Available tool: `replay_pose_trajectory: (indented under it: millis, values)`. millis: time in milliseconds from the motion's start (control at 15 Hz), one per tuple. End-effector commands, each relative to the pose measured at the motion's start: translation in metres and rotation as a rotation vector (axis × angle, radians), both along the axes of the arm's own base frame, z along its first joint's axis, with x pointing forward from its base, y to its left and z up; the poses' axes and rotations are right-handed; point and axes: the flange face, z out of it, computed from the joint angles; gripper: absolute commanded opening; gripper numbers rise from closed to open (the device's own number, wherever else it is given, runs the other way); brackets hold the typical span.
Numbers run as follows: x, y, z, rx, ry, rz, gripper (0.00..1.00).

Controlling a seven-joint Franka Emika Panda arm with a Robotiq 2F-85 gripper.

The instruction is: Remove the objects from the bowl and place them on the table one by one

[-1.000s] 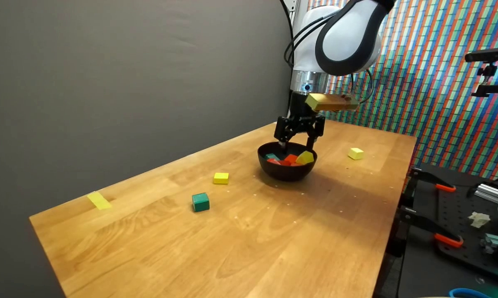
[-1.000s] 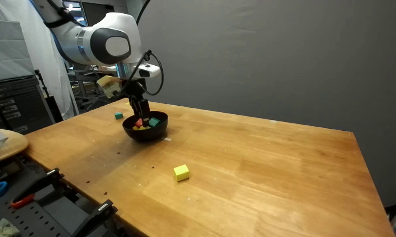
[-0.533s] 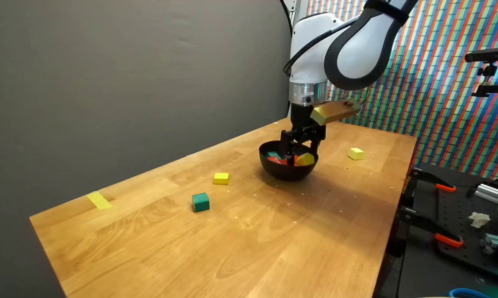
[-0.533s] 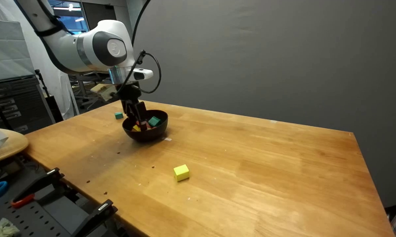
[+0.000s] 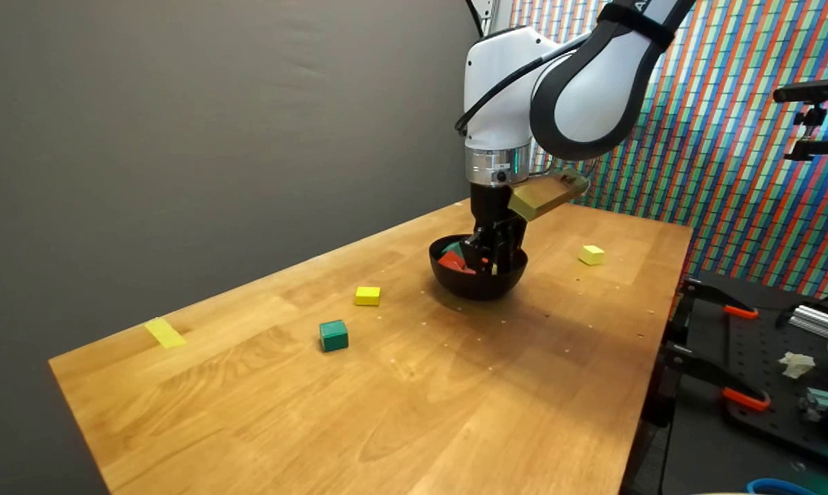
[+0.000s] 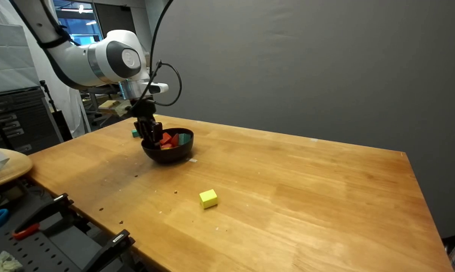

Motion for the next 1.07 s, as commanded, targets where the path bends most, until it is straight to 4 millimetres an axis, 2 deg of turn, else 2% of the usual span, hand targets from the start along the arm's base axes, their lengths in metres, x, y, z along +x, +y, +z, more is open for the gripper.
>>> replay_pose_trajectory:
  millis: [0,200,333,400,467,867,1000]
  values:
    - [0.008,0.004,0.002,-0.021,0.0,0.015,0.17]
    - [0.011,0.004,0.011,-0.025,-0.022,0.015,0.1]
    - [0.012,0.0,0.017,-0.034,-0.04,0.015,0.17]
    - [0.014,-0.002,0.017,-0.043,-0.039,0.02,0.41]
    - [0.015,-0.003,0.016,-0.049,-0.039,0.021,0.42]
    - [0.019,-0.009,0.001,-0.06,-0.023,0.019,0.88]
    - [0.022,-0.013,-0.008,-0.049,-0.005,0.007,1.0]
